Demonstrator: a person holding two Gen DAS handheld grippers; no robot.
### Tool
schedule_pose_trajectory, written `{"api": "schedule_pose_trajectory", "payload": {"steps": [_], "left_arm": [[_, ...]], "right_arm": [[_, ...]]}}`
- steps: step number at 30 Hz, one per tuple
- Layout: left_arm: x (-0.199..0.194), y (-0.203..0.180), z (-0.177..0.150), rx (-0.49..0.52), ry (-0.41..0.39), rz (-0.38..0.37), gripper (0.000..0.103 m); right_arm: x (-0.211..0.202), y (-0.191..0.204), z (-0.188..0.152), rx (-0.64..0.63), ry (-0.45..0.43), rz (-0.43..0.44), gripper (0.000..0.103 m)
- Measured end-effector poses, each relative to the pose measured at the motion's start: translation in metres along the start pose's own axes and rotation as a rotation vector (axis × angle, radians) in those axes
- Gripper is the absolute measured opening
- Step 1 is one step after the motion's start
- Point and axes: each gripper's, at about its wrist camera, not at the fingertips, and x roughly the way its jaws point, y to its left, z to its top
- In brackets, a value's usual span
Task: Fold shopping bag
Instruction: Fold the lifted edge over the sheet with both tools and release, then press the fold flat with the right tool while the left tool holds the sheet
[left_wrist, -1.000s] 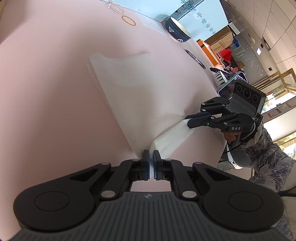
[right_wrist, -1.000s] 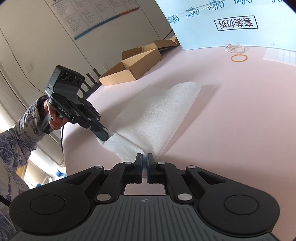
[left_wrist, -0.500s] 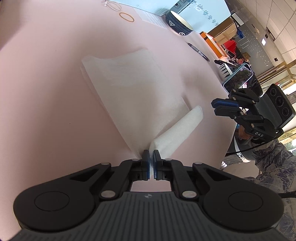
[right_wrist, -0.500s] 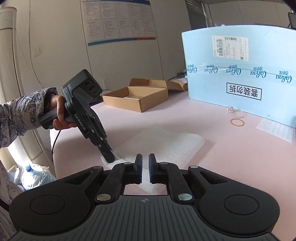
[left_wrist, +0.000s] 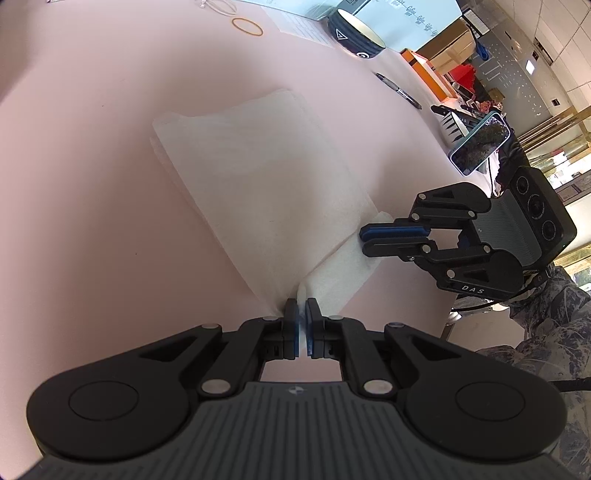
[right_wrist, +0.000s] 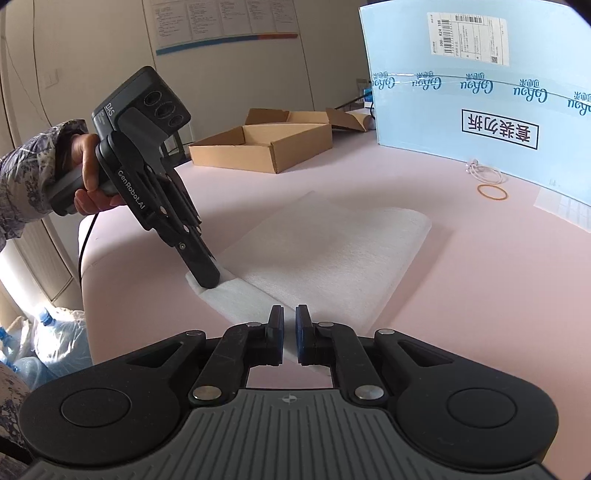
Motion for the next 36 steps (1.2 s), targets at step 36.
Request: {"api": "schedule_pose_trajectory", "payload": {"steps": [36], "left_arm": [[-0.007,-0.032,-0.055,0.022,-0.352,0.115,0.002]], "right_arm": [[-0.001,-0.007,-0.006,0.004,-0.003,0.0,0.005]]}}
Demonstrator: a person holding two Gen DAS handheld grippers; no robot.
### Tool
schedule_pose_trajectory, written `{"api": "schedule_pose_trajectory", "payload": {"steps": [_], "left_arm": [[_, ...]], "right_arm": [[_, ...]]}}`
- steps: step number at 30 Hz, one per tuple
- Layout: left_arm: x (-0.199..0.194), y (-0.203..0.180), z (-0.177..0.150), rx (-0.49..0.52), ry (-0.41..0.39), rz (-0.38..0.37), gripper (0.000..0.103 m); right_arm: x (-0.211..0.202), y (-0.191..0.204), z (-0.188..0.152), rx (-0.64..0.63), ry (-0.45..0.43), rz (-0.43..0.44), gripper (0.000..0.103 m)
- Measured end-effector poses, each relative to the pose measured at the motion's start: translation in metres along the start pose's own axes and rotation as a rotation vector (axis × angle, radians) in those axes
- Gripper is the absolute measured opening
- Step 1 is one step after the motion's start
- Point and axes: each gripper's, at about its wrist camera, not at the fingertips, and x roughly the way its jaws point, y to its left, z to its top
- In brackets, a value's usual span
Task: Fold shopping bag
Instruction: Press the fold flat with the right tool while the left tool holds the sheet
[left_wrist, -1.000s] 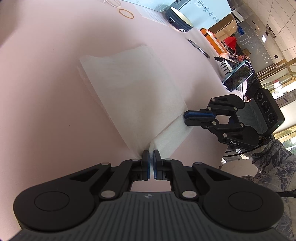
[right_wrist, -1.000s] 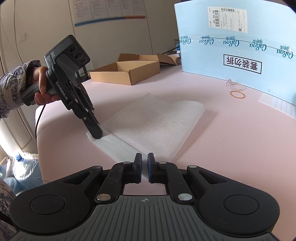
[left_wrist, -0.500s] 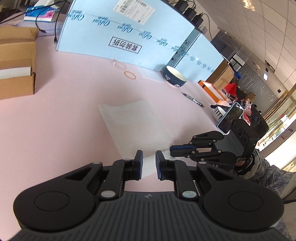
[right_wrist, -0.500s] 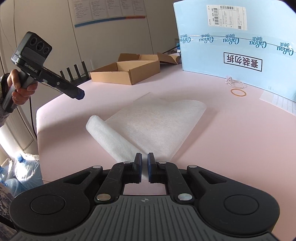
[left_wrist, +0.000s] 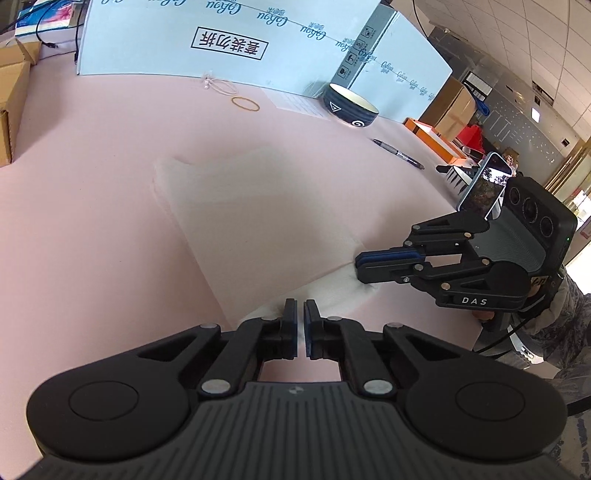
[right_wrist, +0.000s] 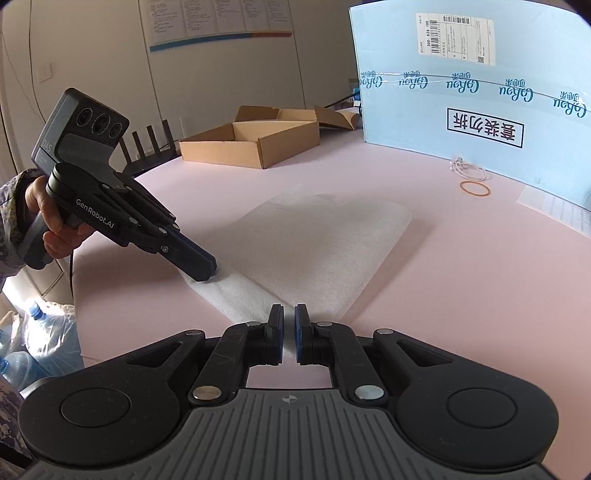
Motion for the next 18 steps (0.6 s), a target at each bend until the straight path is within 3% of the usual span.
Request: {"api": "schedule_pose_trajectory", "payload": {"steps": [7,12,16,18], "left_arm": [[0.002,0.014,-0.001,-0.074,0.016,-0.045,0.002],[0.004,0.02,0.004,-0.109,0.049,-0.069,0.002],[0.006,0.025,0.008,-0.127,0.077,-0.088,0.002],[0.006,0.026,0.009,-0.135,0.087,-0.093,0.002]], "right_arm": [[-0.006,0.011,-0.001,-0.065,-0.034,-0.034,0.009],[-0.026,0.04,-0.004,-0.291,-0.107,-0.112,0.011],[-0.031,0.056,-0.011,-0.473,-0.095,-0.199,0.029],[-0.033,0.061,-0.016,-0.551,-0.084,-0.213,0.03]]}}
